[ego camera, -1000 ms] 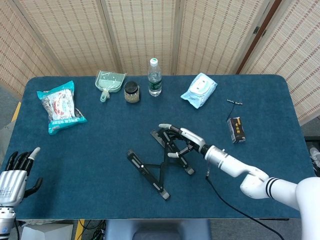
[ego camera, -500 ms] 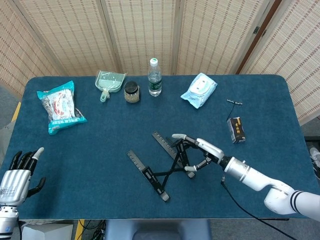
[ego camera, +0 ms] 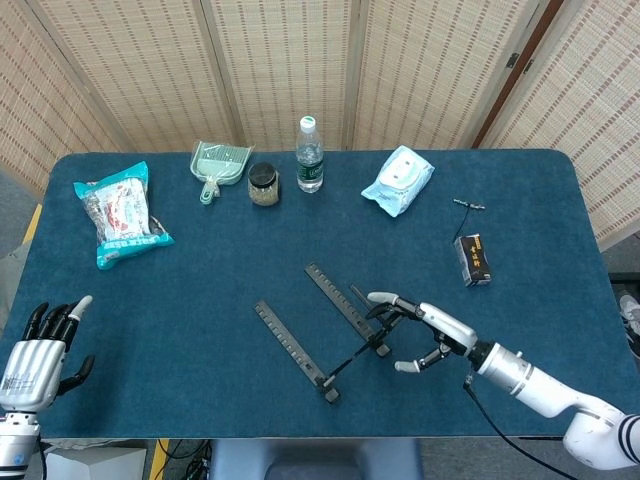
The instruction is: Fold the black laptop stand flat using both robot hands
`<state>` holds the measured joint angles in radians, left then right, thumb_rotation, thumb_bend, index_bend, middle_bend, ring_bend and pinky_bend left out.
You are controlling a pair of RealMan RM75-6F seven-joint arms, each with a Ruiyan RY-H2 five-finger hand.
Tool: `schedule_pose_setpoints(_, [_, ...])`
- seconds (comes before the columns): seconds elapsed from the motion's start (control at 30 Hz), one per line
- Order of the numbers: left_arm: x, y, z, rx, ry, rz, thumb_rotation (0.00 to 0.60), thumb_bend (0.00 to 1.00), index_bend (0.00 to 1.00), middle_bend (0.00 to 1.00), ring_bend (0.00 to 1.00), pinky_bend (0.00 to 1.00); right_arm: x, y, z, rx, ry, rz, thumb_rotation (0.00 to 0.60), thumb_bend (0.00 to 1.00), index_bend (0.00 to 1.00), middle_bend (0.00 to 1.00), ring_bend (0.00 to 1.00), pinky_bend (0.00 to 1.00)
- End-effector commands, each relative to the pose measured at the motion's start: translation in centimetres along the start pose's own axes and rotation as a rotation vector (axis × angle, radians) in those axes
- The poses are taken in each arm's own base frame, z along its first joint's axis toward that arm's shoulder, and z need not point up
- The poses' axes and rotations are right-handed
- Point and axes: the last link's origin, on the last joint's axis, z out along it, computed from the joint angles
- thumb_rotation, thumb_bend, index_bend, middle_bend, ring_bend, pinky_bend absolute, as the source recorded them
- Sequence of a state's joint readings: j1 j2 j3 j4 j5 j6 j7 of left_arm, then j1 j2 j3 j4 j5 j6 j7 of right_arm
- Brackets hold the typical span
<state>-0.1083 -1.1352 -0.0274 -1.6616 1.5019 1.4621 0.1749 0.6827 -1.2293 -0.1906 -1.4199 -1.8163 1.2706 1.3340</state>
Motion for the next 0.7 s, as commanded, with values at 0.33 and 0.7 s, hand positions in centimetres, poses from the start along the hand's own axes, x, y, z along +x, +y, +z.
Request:
schedule_pose_setpoints(0.33, [0.0, 0.1, -0.1, -0.002, 0.001, -0.003, 0.600, 0.33, 0.03, 0.14, 0.12, 0.00, 0.6, 0.0, 1.0, 0.001, 0.038, -0.012, 0.600, 0.10, 0.13, 0.27, 0.18, 0.30])
schedule_pose_setpoints(0.7, [0.0, 0.0, -0.3, 0.004, -0.004, 0.000, 0.600, 0.33, 0.03, 0.14, 0.12, 0.00, 0.5, 1.5, 2.6, -0.038, 0.028, 0.042, 0.600, 0.05, 0.13, 0.27, 0.18, 0.31])
